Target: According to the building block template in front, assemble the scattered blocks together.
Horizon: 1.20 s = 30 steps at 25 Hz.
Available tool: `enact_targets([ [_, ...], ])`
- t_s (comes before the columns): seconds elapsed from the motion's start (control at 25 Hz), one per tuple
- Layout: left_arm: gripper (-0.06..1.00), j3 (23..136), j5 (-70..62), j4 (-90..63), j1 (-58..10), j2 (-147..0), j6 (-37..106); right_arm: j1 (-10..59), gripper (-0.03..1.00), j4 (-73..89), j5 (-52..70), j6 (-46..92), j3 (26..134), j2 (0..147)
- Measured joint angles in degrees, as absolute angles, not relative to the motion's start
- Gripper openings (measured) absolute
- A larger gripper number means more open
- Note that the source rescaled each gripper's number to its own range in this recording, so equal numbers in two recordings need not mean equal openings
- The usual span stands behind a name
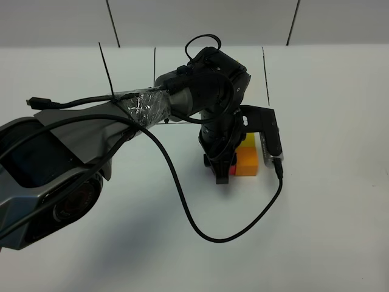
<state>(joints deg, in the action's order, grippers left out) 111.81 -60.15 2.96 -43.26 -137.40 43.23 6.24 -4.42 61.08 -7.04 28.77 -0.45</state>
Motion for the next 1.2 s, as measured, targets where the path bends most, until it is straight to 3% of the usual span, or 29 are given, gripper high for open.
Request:
enact_targets([
  [1.08,0.0,115.7,-65.6,4.7,-43.3,-138.3,45.3,6.2,0.62,-4.4,61.1,-7.0,28.8,-0.4],
  [1.12,0.04,116.7,-66.3,4.7,-43.3,-138.3,45.3,6.2,0.62,-4.4,61.1,-7.0,28.8,-0.4],
  [1.2,0.21,119.2,-68.1,4.5,-43.3,-138.3,45.3,6.2,0.62,-4.4,61.1,-7.0,28.8,-0.4],
])
